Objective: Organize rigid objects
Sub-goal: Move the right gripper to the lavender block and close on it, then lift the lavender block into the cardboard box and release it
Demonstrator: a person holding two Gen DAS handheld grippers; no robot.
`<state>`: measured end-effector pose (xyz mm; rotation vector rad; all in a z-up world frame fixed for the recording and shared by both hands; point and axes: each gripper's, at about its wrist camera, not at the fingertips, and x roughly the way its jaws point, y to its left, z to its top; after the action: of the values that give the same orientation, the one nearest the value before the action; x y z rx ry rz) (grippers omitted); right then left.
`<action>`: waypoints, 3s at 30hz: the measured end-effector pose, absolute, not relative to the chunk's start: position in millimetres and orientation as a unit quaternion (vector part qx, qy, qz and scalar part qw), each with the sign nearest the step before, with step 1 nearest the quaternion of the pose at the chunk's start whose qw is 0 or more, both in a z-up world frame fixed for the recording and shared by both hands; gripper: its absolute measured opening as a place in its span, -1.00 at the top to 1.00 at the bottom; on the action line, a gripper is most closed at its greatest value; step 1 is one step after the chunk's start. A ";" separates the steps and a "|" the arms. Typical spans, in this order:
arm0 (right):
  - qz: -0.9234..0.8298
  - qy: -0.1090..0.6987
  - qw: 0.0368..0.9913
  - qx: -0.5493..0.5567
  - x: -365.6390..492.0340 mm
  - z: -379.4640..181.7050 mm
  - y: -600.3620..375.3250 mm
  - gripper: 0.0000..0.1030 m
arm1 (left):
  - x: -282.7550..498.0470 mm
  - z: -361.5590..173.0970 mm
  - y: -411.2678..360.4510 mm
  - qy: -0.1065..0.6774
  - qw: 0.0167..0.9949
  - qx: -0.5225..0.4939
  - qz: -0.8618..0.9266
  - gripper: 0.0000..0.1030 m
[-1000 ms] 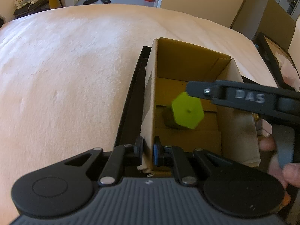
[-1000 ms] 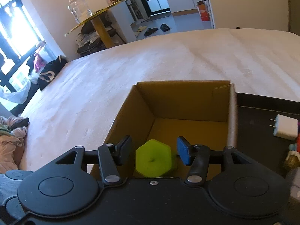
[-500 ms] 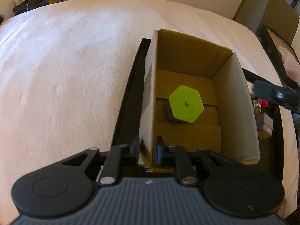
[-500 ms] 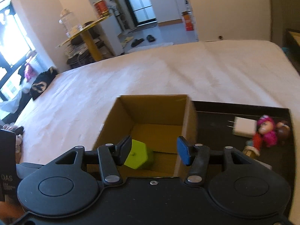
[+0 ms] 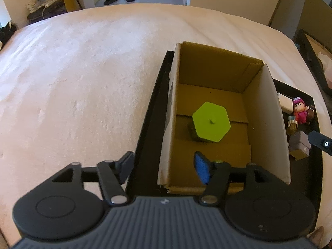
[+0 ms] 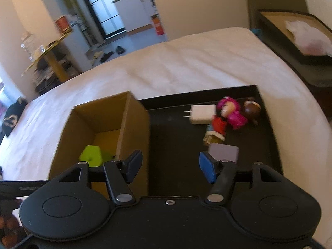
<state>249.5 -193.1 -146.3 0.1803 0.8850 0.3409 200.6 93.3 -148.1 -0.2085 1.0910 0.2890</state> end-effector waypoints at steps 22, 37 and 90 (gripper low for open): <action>0.089 0.428 0.894 0.095 264.1 -200.9 -212.8 -0.39 | 215.9 -144.5 69.1 0.518 0.836 -0.068 0.170 -0.63; 0.080 0.426 0.901 0.021 272.5 -211.4 -201.8 0.15 | 220.6 -149.4 67.7 0.527 0.829 -0.060 0.176 -0.63; 0.290 0.325 0.900 -0.002 259.9 -109.5 -96.7 0.15 | 203.5 -153.3 93.7 0.493 0.851 -0.134 0.119 0.54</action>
<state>259.9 -96.7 -109.5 -0.0036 0.6716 0.5994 203.5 93.7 -153.3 -0.2828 1.0381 0.2504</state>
